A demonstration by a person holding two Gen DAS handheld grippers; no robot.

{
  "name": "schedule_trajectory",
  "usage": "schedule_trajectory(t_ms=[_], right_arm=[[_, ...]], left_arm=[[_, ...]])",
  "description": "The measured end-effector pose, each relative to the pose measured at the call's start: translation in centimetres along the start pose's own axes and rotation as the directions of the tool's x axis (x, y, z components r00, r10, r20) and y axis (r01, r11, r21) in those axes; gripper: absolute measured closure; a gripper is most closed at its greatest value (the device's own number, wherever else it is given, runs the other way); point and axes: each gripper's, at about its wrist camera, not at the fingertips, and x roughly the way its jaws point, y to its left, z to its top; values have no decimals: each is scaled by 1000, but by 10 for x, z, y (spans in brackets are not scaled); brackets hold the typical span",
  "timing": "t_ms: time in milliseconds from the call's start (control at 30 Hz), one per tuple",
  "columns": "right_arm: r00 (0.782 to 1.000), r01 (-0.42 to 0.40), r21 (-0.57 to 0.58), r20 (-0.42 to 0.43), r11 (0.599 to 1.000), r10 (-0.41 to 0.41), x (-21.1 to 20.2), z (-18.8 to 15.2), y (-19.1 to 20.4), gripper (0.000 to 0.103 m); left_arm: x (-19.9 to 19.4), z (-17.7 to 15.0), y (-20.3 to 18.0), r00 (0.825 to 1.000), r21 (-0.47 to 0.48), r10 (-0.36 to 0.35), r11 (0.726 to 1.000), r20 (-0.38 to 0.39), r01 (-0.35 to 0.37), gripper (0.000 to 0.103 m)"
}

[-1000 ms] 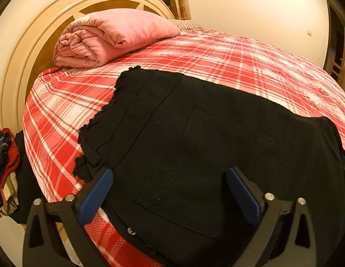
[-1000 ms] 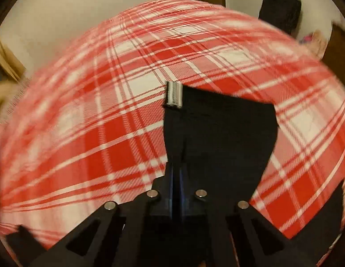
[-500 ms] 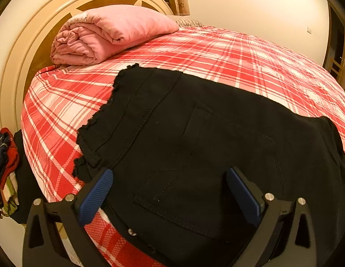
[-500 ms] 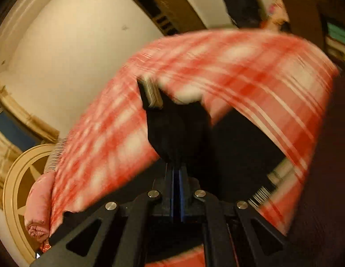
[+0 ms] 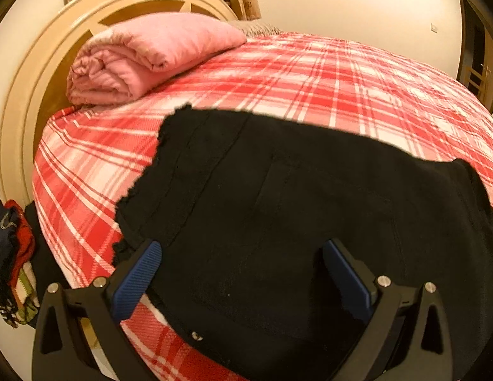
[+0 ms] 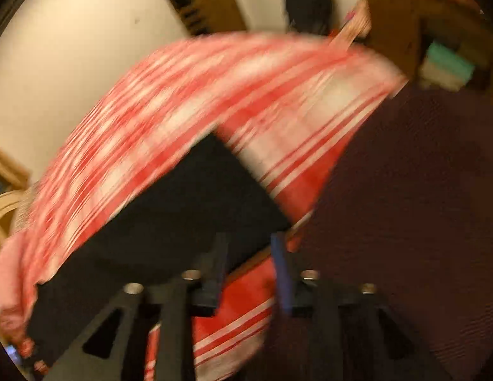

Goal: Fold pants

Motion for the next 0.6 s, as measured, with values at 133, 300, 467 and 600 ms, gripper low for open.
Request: schedule_trajectory(t_ms=[133, 300, 467, 600], right_arm=[[995, -19, -95, 96, 995, 28, -7, 24, 17, 51], [980, -186, -315, 13, 931, 201, 15, 8, 105, 51], [939, -332, -522, -109, 786, 325, 33, -50, 201, 51], [925, -370, -600, -163, 709, 344, 49, -84, 251, 51]], left_arm=[[-29, 14, -28, 995, 58, -57, 997, 82, 52, 0], [-63, 23, -93, 968, 197, -191, 968, 162, 158, 0], [-83, -7, -157, 940, 292, -326, 913, 101, 286, 0], [-93, -40, -192, 927, 410, -366, 860, 81, 303, 0]])
